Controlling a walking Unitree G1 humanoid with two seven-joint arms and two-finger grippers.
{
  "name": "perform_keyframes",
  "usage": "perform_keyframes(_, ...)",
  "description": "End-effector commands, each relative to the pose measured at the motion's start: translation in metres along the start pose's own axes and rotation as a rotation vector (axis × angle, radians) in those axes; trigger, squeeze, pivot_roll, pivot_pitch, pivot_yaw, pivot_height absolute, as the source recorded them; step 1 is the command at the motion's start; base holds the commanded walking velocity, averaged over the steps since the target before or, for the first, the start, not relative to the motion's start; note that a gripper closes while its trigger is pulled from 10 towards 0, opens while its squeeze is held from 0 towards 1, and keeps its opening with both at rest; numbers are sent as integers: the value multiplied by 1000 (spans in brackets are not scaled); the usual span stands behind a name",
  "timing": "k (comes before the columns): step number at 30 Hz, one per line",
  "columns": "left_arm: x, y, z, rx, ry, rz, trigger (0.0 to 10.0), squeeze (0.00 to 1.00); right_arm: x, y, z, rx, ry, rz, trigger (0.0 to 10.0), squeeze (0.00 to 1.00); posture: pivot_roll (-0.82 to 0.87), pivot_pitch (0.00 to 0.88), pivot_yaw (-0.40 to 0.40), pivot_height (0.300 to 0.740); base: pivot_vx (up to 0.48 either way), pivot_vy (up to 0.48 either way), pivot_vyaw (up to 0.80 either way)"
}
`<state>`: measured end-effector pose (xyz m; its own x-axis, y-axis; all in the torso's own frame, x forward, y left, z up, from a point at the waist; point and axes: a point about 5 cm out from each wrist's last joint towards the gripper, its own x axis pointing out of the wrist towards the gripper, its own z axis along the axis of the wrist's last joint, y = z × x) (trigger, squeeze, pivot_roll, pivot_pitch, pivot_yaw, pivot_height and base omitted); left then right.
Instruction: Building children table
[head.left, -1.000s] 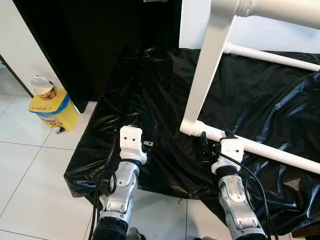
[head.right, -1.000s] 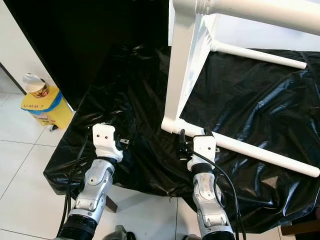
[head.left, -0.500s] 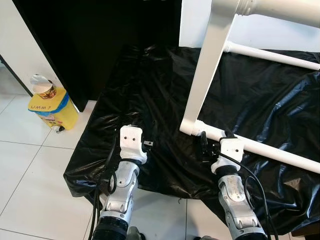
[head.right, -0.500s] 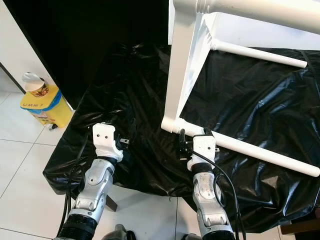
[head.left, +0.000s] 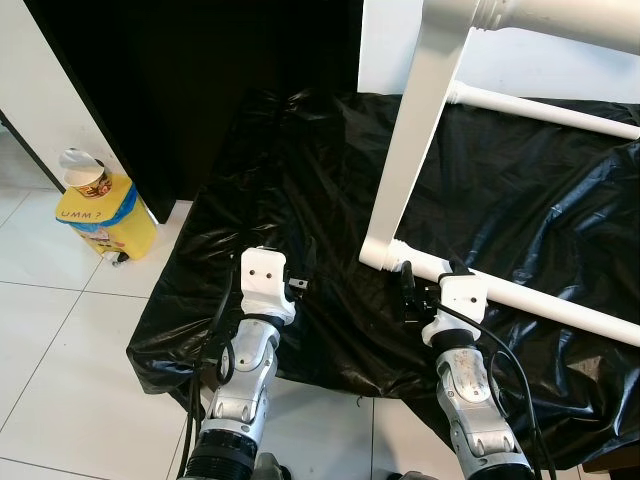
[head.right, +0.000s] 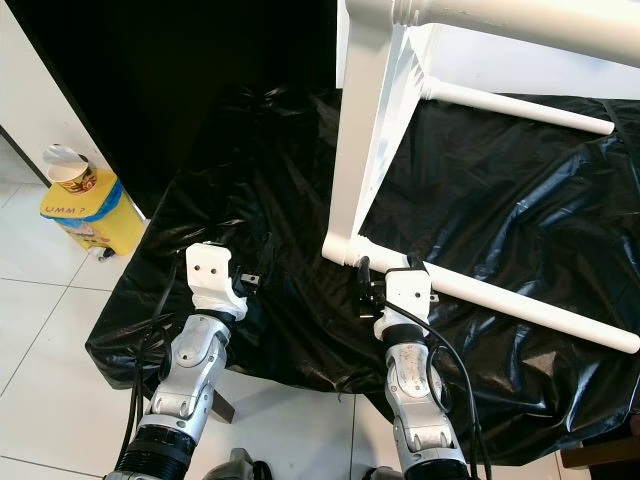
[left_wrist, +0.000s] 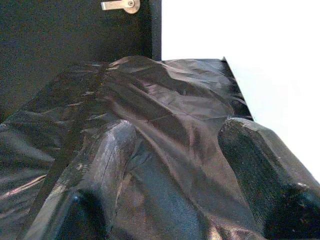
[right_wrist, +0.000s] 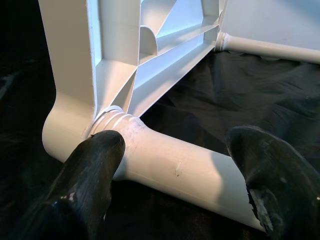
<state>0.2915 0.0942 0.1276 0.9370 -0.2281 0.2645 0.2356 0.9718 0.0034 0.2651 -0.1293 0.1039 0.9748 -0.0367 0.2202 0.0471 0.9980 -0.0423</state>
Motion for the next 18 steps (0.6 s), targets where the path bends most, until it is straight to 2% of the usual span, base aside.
perform_keyframes(1, 0, -1, 0, -1, -6, 27, 10000, 0, 0, 0, -2, 5, 0, -5, 10000, 0, 51, 95, 21, 740, 0, 0, 0)
perform_keyframes(18, -2, 1, 0, 4, -7, 24, 10000, 0, 0, -1, -2, -5, -4, 0, 10000, 0, 52, 94, 21, 740, 0, 0, 0)
